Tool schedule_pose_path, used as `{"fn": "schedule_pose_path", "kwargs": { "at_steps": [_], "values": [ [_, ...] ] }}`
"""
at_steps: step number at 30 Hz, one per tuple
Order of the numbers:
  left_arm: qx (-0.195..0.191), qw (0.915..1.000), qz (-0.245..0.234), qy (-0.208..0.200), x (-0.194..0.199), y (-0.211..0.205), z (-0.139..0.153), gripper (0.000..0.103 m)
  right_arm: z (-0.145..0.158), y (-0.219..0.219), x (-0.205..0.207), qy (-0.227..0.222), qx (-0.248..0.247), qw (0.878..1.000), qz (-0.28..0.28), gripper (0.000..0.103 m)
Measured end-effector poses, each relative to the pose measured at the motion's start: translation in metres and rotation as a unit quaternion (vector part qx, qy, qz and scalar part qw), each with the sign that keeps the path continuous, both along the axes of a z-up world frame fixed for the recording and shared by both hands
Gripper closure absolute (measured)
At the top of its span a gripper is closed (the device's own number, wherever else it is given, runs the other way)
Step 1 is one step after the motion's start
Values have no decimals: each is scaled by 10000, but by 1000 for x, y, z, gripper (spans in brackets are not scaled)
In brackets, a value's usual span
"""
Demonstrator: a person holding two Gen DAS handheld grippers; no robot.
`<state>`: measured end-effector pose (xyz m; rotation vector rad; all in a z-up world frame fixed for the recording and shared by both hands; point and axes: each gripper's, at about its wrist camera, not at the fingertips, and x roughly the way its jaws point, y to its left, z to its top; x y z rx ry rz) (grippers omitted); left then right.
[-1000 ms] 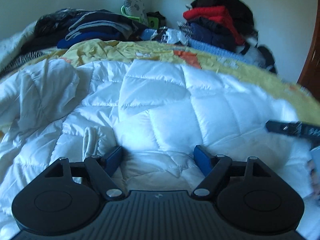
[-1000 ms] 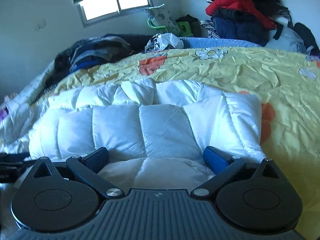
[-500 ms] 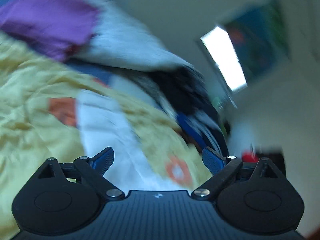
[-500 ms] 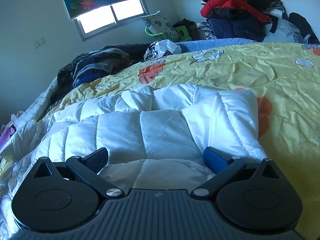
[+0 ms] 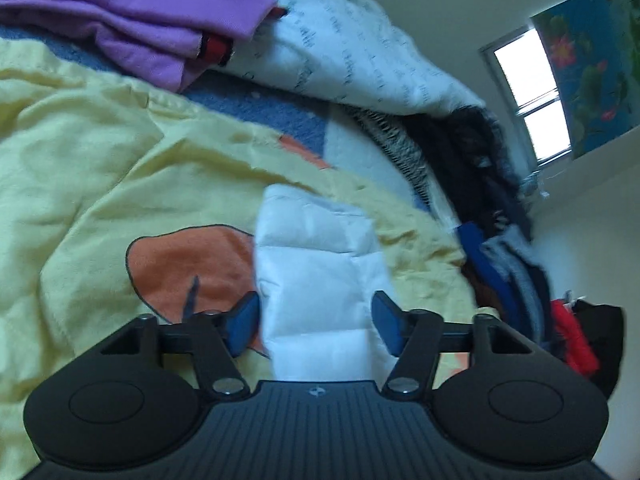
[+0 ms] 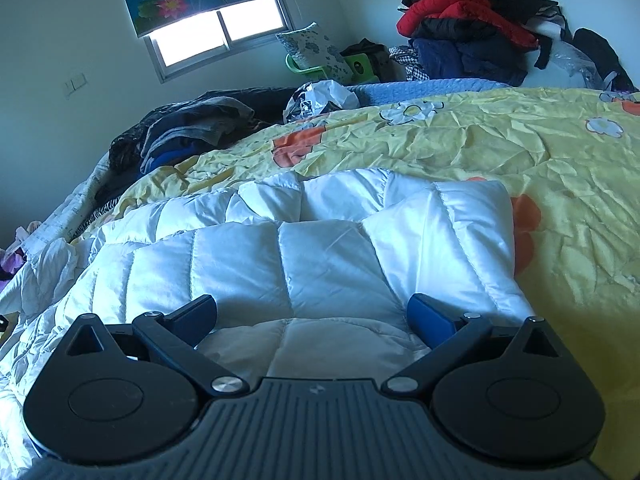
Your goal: Fold small clothes
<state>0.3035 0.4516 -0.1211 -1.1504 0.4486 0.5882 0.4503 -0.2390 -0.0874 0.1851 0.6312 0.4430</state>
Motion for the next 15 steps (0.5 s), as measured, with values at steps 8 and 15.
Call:
{"fn": "schedule_pose_path", "kwargs": {
  "at_steps": [8, 15],
  "values": [
    [-117, 9996, 225, -159, -6, 3, -7, 43, 0, -2, 0, -4, 80, 10000, -19, 3],
    [347, 9982, 195, 451, 24, 3, -5, 80, 0, -2, 0, -4, 85, 10000, -19, 2]
  ]
}}
